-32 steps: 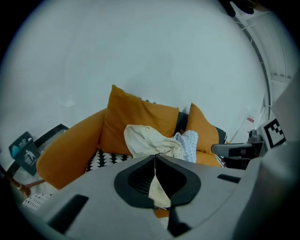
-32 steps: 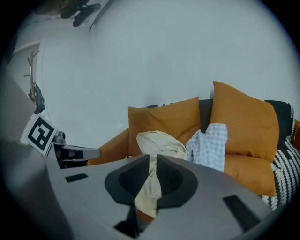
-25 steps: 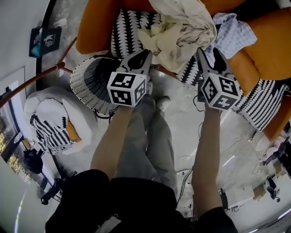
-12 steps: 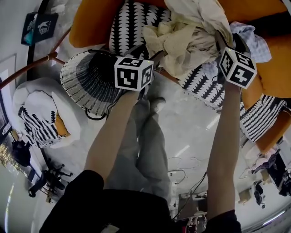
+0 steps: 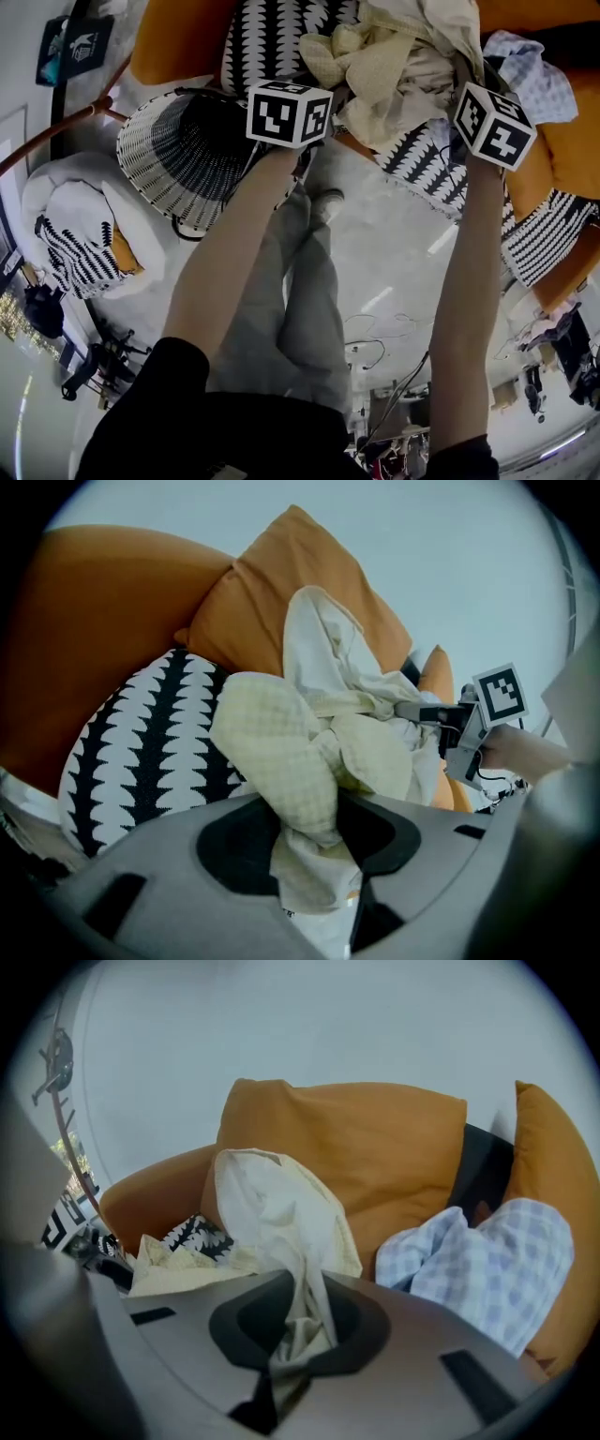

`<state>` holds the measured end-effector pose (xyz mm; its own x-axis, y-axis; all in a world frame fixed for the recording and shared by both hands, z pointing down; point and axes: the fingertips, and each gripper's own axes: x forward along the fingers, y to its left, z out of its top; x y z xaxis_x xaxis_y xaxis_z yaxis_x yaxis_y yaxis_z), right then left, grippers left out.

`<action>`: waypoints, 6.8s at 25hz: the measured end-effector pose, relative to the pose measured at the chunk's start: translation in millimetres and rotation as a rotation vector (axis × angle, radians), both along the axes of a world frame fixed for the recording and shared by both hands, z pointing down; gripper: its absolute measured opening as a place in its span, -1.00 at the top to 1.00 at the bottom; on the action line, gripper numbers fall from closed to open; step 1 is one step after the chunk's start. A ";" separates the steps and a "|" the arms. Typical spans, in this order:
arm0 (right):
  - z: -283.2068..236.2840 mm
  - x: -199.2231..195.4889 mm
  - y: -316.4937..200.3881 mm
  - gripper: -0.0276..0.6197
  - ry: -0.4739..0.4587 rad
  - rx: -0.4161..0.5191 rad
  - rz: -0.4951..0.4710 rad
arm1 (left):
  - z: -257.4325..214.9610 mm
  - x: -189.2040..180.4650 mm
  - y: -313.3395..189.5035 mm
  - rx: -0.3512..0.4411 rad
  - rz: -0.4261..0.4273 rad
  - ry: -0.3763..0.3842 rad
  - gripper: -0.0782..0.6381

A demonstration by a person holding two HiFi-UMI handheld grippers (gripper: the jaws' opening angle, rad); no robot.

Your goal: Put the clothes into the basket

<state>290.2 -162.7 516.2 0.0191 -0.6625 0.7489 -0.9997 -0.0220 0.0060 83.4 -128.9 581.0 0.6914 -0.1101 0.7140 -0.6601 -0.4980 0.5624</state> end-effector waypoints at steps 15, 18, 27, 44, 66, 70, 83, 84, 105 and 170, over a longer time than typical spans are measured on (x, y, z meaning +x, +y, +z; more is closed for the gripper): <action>-121.8 -78.4 31.6 0.84 -0.224 0.289 -0.030 | -80.6 -36.4 30.2 0.093 0.008 0.140 0.63; -152.1 -109.5 38.9 0.84 -0.250 0.339 -0.074 | -105.2 -66.1 36.5 0.138 -0.034 0.156 0.64; -244.6 -211.1 52.2 0.84 -0.351 0.447 -0.287 | -191.4 -160.3 67.5 0.308 -0.186 0.115 0.63; -113.2 -465.4 138.7 0.84 -0.619 0.129 -0.611 | -118.3 -405.5 188.0 0.243 -0.657 -0.186 0.63; -16.8 -387.3 167.2 0.24 -0.494 -0.096 -0.397 | -82.6 -324.5 139.6 0.224 -0.533 -0.242 0.47; -15.9 -326.7 169.1 0.24 -0.481 -0.068 -0.253 | -80.7 -270.0 127.1 0.222 -0.408 -0.211 0.47; -20.3 -138.9 200.0 0.24 -0.399 0.045 0.232 | -86.7 -80.3 86.4 0.231 0.012 -0.101 0.47; -21.1 -127.0 204.9 0.26 -0.395 0.063 0.270 | -86.0 -66.3 87.2 0.232 0.045 -0.092 0.47; -33.3 81.0 133.6 0.25 -0.162 0.148 0.529 | -67.0 135.7 38.1 0.210 0.373 0.026 0.30; -113.6 -474.5 156.2 0.82 -0.433 0.059 -0.601 | -160.1 -424.9 195.4 0.235 -0.661 -0.165 0.70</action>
<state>-184.3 -6.5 402.5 -0.6482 -0.5048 0.5700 -0.7521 0.5415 -0.3757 -341.5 66.5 420.9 0.3124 -0.6318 0.7093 -0.9322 -0.0602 0.3570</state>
